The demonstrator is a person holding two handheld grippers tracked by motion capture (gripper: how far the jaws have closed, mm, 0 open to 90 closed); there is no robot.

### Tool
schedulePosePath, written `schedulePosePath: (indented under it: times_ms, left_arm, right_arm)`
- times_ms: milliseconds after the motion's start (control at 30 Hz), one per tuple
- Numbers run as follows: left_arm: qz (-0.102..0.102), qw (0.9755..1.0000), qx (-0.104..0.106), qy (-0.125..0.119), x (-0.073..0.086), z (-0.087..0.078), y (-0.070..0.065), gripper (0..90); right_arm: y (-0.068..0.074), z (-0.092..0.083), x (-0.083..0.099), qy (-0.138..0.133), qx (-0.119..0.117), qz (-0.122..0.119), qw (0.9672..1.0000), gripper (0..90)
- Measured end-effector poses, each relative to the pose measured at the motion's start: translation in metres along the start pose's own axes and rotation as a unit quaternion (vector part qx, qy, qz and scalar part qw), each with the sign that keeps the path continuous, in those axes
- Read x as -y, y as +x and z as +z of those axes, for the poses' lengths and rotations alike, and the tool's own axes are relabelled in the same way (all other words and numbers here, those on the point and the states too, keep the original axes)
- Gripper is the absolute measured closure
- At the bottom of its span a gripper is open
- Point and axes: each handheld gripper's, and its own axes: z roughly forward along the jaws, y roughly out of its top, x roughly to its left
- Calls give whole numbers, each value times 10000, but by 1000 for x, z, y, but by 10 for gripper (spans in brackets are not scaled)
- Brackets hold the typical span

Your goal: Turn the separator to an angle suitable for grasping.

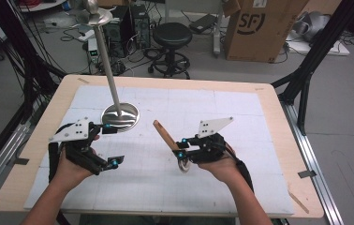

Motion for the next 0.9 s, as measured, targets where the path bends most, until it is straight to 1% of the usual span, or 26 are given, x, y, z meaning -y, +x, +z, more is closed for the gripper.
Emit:
schedulePosePath:
  times_ms: [67, 100, 200, 267, 300, 467, 500, 567, 700, 733, 767, 800, 900]
  left_arm:
    - [14, 10000, 39, -39, -4, 3, -1, 17]
    - [50, 9999, 79, -37, -5, 4, -1, 17]
    - [70, 9998, 134, -96, -10, 8, -3, 17]
    - [87, 9997, 165, -124, -13, 12, -5, 17]
    - [130, 9996, 201, -129, -15, 14, -6, 17]
    - [166, 9992, 304, -221, -23, 23, -8, 17]
    - [199, 9990, 326, -218, -25, 24, -8, 17]
    - [195, 9988, 361, -266, -26, 26, -9, 17]
    - [193, 9988, 374, -233, -28, 30, -10, 17]
    - [182, 9988, 398, -227, -29, 32, -10, 17]
    - [182, 9988, 398, -227, -29, 32, -10, 17]
    - [177, 9986, 437, -257, -30, 33, -11, 17]
    - [182, 9984, 451, -274, -31, 35, -12, 17]
  right_arm:
    - [1, 4, -2, -25, -89, -7, 10000, 690]
    - [1, 4, -2, -25, -89, -7, 10000, 690]
    - [3, 8, -5, -73, -165, -67, 9998, 690]
    - [2, 9, -6, -81, -169, -86, 9998, 690]
    - [2, 10, -6, -80, -177, -103, 9998, 690]
    - [5, 16, -10, -107, -261, -109, 9995, 690]
    - [6, 19, -12, -125, -296, -146, 9994, 690]
    - [7, 21, -13, -159, -345, -171, 9991, 690]
    - [8, 24, -14, -191, -430, -215, 9987, 690]
    - [8, 25, -13, -191, -443, -262, 9985, 690]
    - [9, 25, -14, -204, -456, -248, 9984, 690]
    - [9, 25, -14, -226, -483, -262, 9982, 690]
    - [9, 25, -14, -266, -513, -282, 9979, 690]
